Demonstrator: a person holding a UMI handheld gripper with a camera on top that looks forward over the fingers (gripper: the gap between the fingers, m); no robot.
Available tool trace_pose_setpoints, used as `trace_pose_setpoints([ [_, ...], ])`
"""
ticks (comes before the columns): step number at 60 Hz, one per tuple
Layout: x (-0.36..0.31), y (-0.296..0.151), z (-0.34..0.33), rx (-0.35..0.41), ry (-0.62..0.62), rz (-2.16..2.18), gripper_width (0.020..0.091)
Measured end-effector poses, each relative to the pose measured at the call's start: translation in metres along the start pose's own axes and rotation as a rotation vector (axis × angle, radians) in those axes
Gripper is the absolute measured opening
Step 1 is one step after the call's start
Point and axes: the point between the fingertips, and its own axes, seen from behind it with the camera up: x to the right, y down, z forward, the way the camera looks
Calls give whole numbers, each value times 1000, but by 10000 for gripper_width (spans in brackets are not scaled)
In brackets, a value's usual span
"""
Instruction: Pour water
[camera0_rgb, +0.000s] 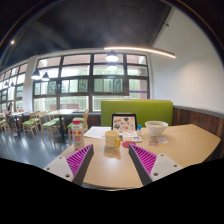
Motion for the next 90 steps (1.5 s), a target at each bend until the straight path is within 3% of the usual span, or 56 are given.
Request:
trace_pose_setpoints([
  [11,-23,2,-19,-12,-28,-14,815],
  [22,-78,25,12,-51,-108,-46,817],
  [27,-102,28,45,-50,-158,-56,815],
  [30,-126,26,62,-9,-177,-64,816],
  [42,-184,16,137,46,-129,-64,817],
  [52,-189,13,198,51,-34,-82,820],
  [60,-190,9,239,49,-27,-31,825],
  [63,-199,10,249,58,-41,-33,794],
  [67,-201,11,257,70,-37,-49,485],
  [79,-189,14,272,67,-49,8,424],
  [80,-191,14,271,68,-51,5,385],
  [83,-188,14,271,69,-60,3,368],
  [90,-187,15,275,55,-77,17,360],
])
